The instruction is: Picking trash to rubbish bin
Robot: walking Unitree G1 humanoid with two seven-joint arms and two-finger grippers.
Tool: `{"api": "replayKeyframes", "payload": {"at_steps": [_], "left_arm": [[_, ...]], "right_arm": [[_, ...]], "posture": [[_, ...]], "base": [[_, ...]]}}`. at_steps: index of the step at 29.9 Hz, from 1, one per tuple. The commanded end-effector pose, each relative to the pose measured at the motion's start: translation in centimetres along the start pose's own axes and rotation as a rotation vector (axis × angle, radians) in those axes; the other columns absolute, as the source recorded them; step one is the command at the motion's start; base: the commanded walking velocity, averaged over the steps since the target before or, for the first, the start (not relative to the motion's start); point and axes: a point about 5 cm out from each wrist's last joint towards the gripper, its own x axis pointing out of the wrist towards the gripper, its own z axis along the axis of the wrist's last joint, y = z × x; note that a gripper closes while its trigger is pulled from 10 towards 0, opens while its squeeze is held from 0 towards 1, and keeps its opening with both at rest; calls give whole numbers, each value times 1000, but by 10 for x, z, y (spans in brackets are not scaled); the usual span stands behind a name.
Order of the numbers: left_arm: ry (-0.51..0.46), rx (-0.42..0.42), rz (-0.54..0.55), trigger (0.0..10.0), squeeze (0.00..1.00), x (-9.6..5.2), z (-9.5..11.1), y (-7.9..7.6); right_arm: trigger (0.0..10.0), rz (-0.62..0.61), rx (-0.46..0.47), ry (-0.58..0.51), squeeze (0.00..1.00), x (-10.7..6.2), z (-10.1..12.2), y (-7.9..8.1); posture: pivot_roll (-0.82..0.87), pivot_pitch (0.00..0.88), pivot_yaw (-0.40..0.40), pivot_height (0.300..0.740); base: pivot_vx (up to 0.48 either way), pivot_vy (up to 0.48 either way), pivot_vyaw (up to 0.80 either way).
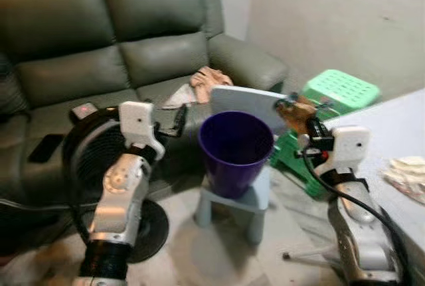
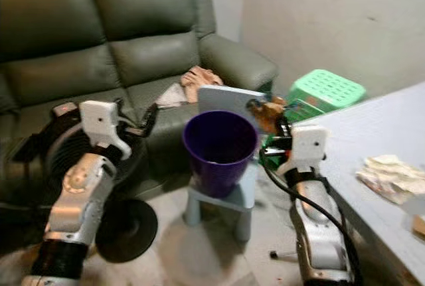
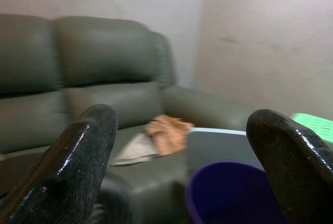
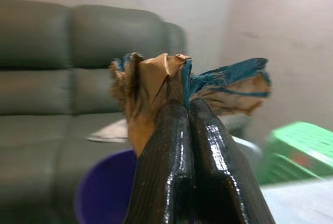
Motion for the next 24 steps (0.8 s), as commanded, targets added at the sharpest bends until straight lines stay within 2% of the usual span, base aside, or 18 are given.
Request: {"api": "replayKeyframes", "payload": {"at_steps": [1, 4, 8, 24], "left_arm": [[5, 11, -18, 10000, 0, 0, -1, -4], [11, 15, -22, 10000, 0, -1, -3, -5], [29, 12, -36, 10000, 0, -2, -6, -8], [41, -17, -77, 10000, 0, -5, -9, -15]], "right_arm": [[10000, 5, 1, 15, 0, -1, -3, -2], [10000, 26, 15, 13, 0, -1, -3, -1], [10000, 31, 39, 11, 0, -2, -3, 0], [10000, 45, 42, 43, 0, -3, -7, -1]], "posture": [[87, 0, -10, 740], [86, 0, -15, 740], [86, 0, -19, 740], [88, 12, -25, 740]], "base": [[0, 0, 800], [0, 0, 727], [0, 0, 0], [0, 0, 0]]}}
